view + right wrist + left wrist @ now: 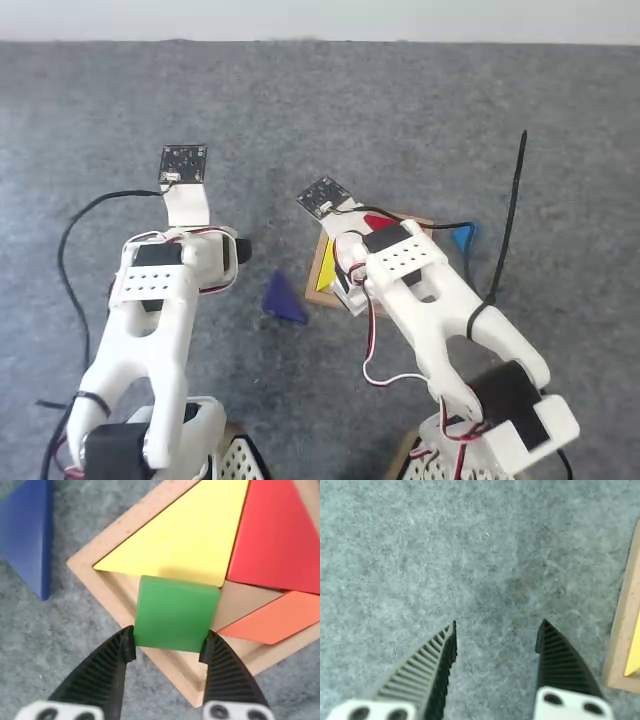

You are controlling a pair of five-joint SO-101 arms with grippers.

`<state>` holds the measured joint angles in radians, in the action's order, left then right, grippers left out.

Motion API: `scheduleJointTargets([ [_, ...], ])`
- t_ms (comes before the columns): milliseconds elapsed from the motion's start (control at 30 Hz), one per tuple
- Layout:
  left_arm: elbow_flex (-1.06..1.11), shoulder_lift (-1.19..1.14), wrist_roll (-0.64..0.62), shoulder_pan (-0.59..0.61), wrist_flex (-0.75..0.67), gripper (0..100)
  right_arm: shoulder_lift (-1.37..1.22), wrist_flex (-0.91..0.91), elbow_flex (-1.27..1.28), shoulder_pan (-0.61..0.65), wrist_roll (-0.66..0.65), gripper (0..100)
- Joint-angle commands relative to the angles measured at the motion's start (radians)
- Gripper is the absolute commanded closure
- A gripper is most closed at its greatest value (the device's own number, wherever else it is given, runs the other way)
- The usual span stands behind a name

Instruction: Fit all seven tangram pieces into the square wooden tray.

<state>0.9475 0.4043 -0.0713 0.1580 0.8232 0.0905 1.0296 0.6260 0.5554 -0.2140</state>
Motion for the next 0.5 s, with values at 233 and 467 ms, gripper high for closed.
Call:
scheduleJointTargets([
  [233,-0.007,0.031,-0.009,0.008,-0.017,74,0.005,-0.018,-0.058,-0.016,-0.015,70.1],
  [467,-0.007,0.031,-0.009,0.008,-0.017,74,0.005,-0.021,-0.058,-0.015,-0.015,70.2],
])
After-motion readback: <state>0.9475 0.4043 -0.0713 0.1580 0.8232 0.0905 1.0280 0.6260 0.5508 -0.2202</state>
